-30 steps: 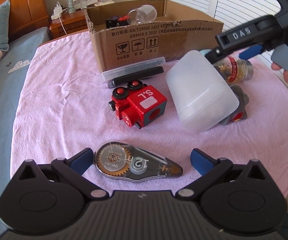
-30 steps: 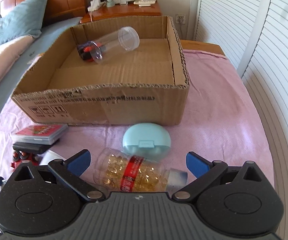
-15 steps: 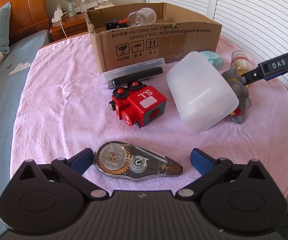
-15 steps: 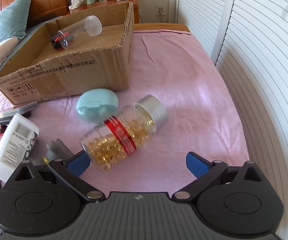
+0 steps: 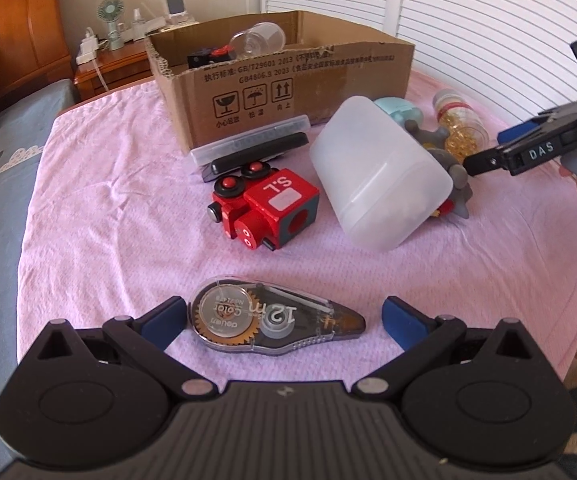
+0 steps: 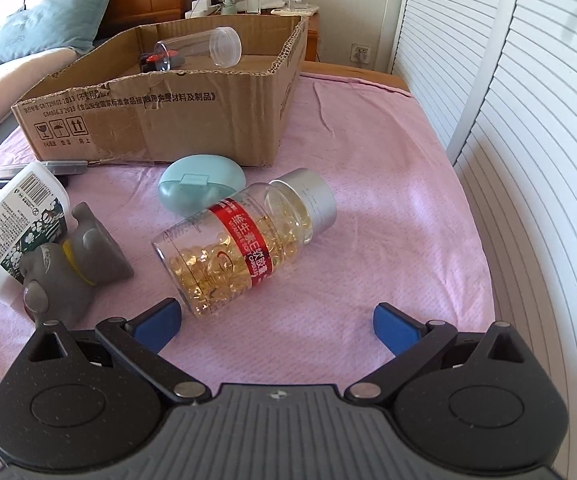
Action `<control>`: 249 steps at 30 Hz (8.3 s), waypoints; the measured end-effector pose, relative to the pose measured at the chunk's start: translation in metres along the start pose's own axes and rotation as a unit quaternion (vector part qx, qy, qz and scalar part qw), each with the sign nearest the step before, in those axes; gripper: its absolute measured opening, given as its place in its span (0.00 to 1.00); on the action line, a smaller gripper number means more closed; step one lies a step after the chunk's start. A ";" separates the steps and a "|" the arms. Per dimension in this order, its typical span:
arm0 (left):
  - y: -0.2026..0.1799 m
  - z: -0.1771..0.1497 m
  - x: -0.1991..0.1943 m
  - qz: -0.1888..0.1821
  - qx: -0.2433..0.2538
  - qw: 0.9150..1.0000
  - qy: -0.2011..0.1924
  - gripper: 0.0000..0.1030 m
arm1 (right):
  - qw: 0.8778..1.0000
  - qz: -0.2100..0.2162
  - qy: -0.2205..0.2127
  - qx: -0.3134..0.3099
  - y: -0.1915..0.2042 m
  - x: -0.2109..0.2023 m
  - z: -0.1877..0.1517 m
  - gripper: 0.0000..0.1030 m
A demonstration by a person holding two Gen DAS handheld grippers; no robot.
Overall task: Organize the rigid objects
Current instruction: 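Close the left gripper on the tape dispenser while the right gripper grasps the capsule bottle, then lift the capsule bottle into the box with the right gripper while the left lifts the dispenser, then carry the tape dispenser over the box and release it with the left gripper, then move the left gripper toward the red SL toy car while the right approaches the grey toy, then lower the left gripper around the red S.L toy car while the right aligns over the grey toy dog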
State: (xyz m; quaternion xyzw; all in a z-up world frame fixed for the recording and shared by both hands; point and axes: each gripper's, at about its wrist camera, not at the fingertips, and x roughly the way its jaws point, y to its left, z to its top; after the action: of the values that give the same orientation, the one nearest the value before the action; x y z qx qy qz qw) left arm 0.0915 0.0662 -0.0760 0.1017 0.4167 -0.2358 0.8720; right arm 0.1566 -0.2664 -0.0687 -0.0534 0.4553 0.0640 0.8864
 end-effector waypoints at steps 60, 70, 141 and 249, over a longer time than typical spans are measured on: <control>0.000 0.005 -0.002 0.012 -0.021 1.000 0.013 0.87 | 0.993 0.053 0.013 -0.105 0.003 0.007 0.042 0.93; 0.006 0.024 -0.030 0.009 -0.001 1.000 0.017 0.86 | 0.990 0.069 -0.003 -0.120 0.006 -0.032 0.061 0.93; 0.023 0.115 -0.024 0.091 -0.110 0.989 -0.020 0.97 | 0.990 0.118 -0.023 -0.078 0.048 -0.042 0.016 1.00; 0.016 0.027 0.030 0.130 -0.167 0.977 -0.001 0.99 | 0.982 0.119 -0.016 -0.148 0.041 -0.024 -0.030 1.00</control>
State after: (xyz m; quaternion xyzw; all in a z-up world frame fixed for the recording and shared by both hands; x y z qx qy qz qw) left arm 0.1339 0.0602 -0.0822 0.0073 0.4324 -0.0477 0.9004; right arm 0.1121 -0.2321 -0.0677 -0.1280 0.4299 0.2368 0.8618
